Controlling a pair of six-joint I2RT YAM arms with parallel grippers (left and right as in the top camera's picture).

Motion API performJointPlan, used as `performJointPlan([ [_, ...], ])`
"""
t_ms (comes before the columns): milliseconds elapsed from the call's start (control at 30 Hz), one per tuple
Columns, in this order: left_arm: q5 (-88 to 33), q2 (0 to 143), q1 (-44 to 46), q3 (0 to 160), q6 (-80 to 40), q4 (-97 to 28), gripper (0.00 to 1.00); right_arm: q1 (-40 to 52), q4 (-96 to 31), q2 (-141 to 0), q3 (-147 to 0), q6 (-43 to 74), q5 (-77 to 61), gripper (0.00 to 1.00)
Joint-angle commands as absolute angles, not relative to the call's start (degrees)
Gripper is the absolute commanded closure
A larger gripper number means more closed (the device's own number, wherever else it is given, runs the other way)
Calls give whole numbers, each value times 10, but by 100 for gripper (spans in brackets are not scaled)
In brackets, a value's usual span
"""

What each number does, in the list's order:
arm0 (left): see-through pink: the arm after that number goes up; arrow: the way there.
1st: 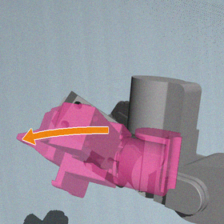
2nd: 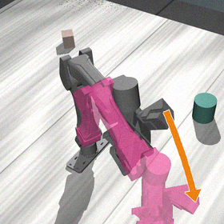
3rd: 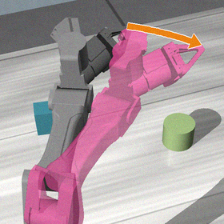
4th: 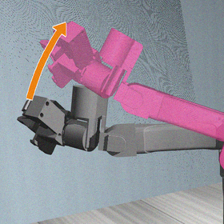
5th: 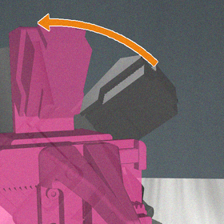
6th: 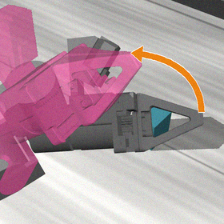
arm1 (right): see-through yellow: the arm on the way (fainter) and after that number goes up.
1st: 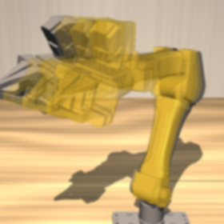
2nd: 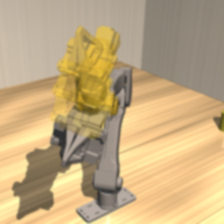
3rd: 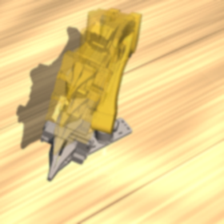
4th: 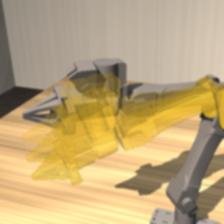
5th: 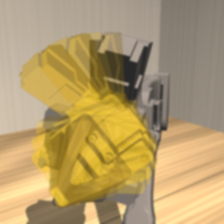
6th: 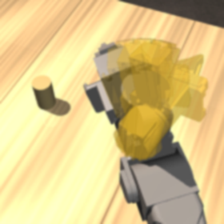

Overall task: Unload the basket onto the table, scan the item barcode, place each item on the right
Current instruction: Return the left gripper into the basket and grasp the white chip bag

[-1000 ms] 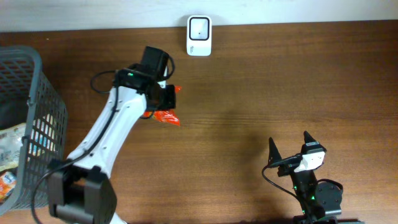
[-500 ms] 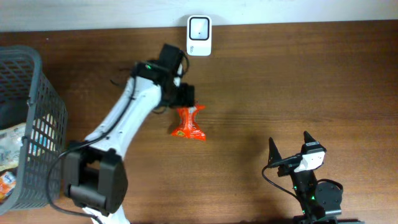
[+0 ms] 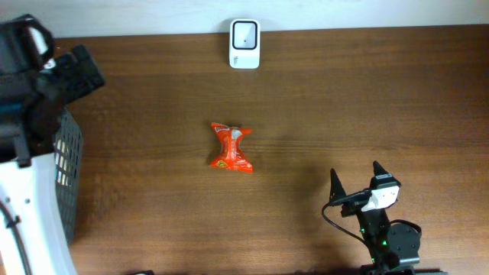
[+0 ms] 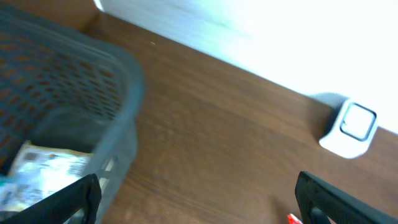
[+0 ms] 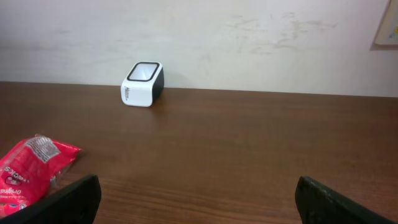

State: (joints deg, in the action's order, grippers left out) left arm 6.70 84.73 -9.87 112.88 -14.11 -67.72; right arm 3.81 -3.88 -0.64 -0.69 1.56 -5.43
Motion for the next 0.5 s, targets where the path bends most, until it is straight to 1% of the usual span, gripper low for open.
performJointPlan([
  [0, 67, 835, -146, 1133, -141, -678, 1, 41, -41, -5, -3, 22, -54, 1],
  [133, 7, 835, -218, 1135, -141, -680, 1, 41, -41, -4, -3, 21, -54, 1],
  [267, -25, 835, -270, 1148, -150, -682, 0, 41, -41, -5, -3, 22, -54, 2],
  [400, -26, 835, -323, 1148, -154, -681, 1, 41, -41, -5, -3, 22, -54, 1],
  [467, -12, 835, -333, 1148, -163, -673, 2, 41, -41, -5, -3, 22, -54, 1],
])
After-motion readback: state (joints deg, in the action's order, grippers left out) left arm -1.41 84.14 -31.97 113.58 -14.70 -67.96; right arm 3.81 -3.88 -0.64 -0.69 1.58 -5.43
